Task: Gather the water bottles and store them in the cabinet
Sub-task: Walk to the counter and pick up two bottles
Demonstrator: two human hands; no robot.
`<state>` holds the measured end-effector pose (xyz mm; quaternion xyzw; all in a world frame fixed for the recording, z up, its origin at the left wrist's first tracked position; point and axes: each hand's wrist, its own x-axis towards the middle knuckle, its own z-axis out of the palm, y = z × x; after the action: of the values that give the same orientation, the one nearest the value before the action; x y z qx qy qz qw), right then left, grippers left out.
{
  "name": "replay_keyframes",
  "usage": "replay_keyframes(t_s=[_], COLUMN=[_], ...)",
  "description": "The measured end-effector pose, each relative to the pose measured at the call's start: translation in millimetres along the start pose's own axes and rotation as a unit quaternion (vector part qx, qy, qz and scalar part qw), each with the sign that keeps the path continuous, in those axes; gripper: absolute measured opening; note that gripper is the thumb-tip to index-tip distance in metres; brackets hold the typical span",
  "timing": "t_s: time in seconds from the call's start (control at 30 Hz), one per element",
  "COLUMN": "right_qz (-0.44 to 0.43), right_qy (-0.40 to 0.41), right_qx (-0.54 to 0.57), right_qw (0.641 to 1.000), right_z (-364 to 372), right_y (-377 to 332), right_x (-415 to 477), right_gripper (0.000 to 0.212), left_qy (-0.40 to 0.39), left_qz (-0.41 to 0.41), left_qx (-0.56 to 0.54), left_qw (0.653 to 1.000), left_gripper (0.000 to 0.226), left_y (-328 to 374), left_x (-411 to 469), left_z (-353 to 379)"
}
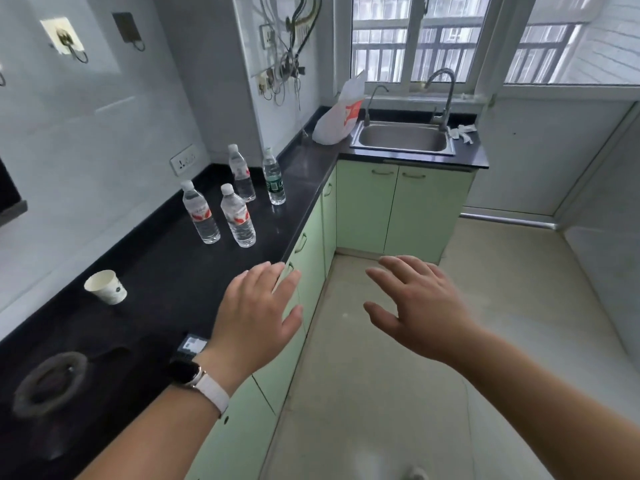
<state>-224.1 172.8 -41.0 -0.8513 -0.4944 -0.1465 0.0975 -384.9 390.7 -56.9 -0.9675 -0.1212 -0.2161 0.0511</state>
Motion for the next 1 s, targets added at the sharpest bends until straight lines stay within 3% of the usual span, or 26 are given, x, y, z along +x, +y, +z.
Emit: replay_keyframes(t_s=[0.37,0.6,0.8,1.0], right_qz=[-0.093,-0.168,-0.208,-0.233], right_qy=[-0.025,-0.012,-0.028,-0.062], right_qx=[0.053,0.065,0.093,0.105], right_qw=[0.994,0.984,0.973,0.965], right_z=[69,89,108,134], right_y=[109,184,192,193], right_x=[149,239,287,324], right_gripper=[0.057,0.056,0.058,0.059], left_qy=[-0.036,-0.017,-0.061,-0.05], left_qz=[-0.095,-0.164,-0.207,-0.238], left_qx=[0.067,0.098,0.123,0.127], left_qw=[0.993,0.981,0.969,0.962], left_gripper=[0.051,0.052,0.053,0.052], left_y=[-8,6,-2,-25], left_x=[125,198,215,232], left_z=[65,89,107,131])
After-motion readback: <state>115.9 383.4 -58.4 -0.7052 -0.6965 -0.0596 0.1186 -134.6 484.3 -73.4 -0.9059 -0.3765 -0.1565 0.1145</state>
